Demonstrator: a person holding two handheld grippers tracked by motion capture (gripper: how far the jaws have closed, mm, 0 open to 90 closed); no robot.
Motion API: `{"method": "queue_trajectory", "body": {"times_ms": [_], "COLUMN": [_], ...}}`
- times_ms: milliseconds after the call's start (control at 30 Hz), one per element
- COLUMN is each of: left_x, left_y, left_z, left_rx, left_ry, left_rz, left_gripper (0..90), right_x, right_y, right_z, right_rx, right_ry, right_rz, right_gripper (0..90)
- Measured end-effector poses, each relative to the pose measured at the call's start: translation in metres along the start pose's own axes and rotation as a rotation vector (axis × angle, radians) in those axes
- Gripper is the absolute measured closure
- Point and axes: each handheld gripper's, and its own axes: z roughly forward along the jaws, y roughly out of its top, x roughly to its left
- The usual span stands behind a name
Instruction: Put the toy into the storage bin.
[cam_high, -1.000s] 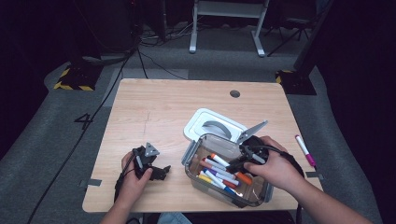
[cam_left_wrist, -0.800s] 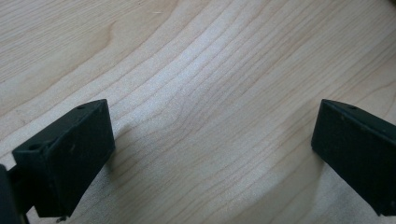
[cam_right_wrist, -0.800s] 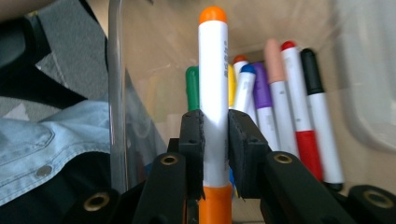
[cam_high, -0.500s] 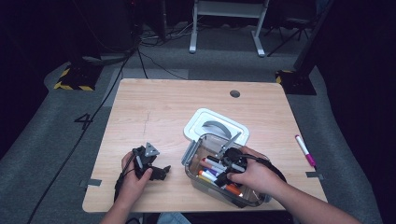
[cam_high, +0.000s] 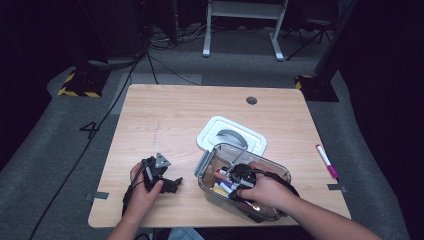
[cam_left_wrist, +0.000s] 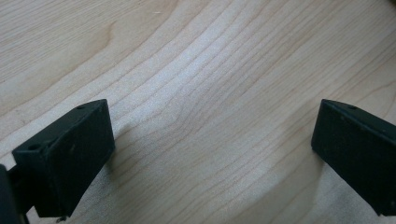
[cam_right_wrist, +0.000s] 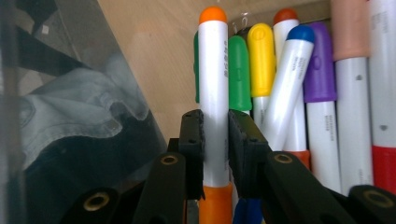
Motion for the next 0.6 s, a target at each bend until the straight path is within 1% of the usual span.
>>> {"method": "queue_trajectory", "body": {"times_ms": [100, 167, 200, 233, 267, 300, 333, 433, 600], "left_x": [0.0, 0.0, 0.0, 0.0, 0.0, 0.0, 0.0, 0.0, 0.0], "left_y": [0.0, 0.0, 0.0, 0.0, 0.0, 0.0, 0.0, 0.0, 0.0], "left_z": [0.0, 0.0, 0.0, 0.0, 0.0, 0.0, 0.0, 0.0, 0.0], "left_rx": [0.0, 0.0, 0.0, 0.0, 0.0, 0.0, 0.0, 0.0, 0.0], "left_ry": [0.0, 0.0, 0.0, 0.0, 0.0, 0.0, 0.0, -0.002, 0.0], "left_rz": [-0.001, 0.0, 0.0, 0.0, 0.0, 0.0, 0.0, -0.001, 0.0], "left_gripper": [0.0, 0.0, 0.0, 0.0, 0.0, 0.0, 0.0, 0.0, 0.0], "right_x": [0.0, 0.0, 0.0, -0.001, -0.002, -0.003, -0.003, -0.004, -0.007], "right_y": [0.0, 0.0, 0.0, 0.0, 0.0, 0.0, 0.0, 0.0, -0.001], "right_z": [0.004, 0.006, 0.006, 0.005, 0.003, 0.001, -0.001, -0.01, -0.028], "right_rx": [0.014, 0.001, -0.015, -0.045, -0.062, -0.098, -0.117, -0.174, -0.232], "right_ry": [0.008, 0.0, -0.01, -0.041, -0.057, -0.067, -0.072, -0.111, -0.139], "right_rz": [-0.007, -0.02, -0.031, -0.043, -0.051, -0.052, -0.053, -0.062, -0.054], "right_gripper": [76.6, 67.4, 63.3, 57.1, 53.3, 50.4, 49.9, 47.9, 48.2]}}
